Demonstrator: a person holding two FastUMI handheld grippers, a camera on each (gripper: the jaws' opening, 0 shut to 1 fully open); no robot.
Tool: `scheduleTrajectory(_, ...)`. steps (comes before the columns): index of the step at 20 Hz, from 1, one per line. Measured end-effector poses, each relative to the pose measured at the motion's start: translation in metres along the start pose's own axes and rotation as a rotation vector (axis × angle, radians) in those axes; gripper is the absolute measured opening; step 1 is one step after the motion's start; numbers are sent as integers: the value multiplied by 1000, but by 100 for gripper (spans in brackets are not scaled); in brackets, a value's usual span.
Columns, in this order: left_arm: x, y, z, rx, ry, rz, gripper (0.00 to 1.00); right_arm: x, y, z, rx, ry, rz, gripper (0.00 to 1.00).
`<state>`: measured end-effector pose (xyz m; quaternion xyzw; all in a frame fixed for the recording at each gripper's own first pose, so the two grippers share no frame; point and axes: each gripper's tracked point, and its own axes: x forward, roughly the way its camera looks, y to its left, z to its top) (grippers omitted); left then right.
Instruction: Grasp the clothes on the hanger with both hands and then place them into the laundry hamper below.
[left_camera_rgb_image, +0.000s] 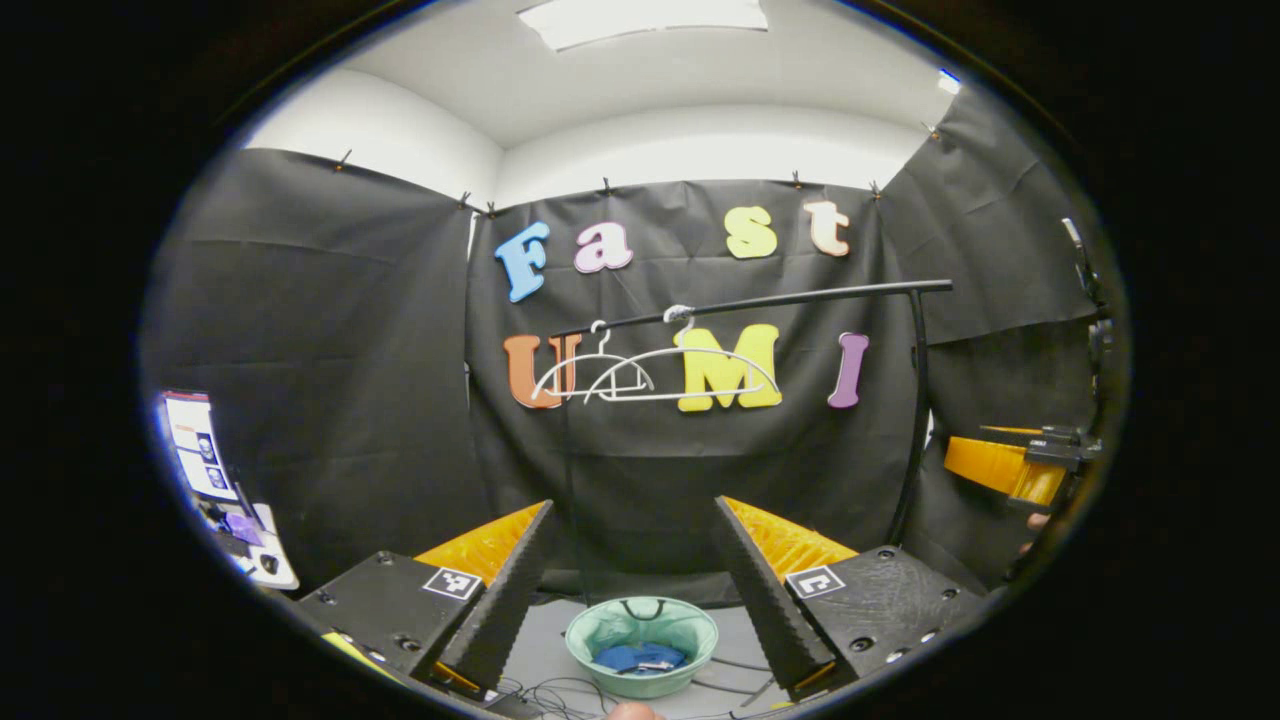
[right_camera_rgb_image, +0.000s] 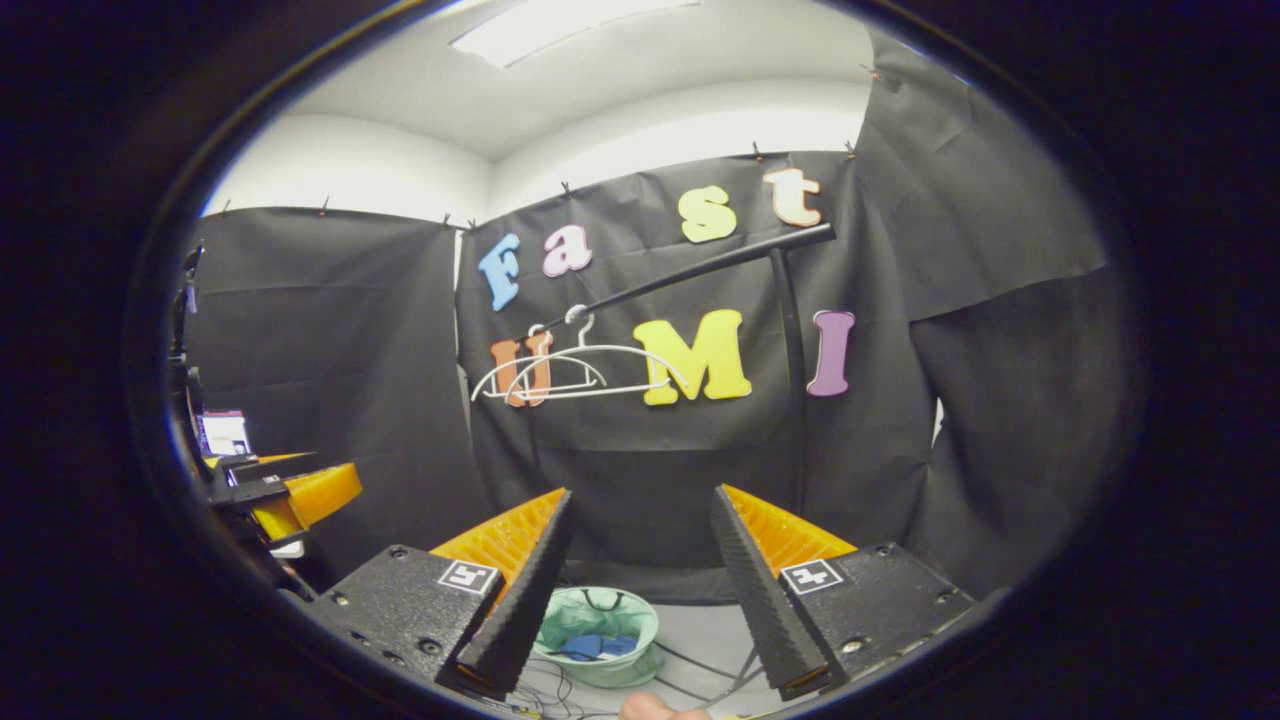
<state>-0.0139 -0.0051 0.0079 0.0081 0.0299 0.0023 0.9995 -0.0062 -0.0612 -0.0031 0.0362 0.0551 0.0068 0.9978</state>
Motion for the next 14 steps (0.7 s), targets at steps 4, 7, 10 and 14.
scheduleTrajectory(4,-6,7,5,-13,-21,-26,99,-6,16,6,1,-46,-23,88)
scheduleTrajectory(7,-4,13,10,-25,-45,-34,99,-3,31,5,-4,-61,-16,88)
scheduleTrajectory(10,-1,18,11,-14,-54,-42,99,-3,39,-1,-2,-49,-23,88)
scheduleTrajectory(14,6,25,10,5,-71,-43,99,-2,42,-1,-5,-48,-33,88)
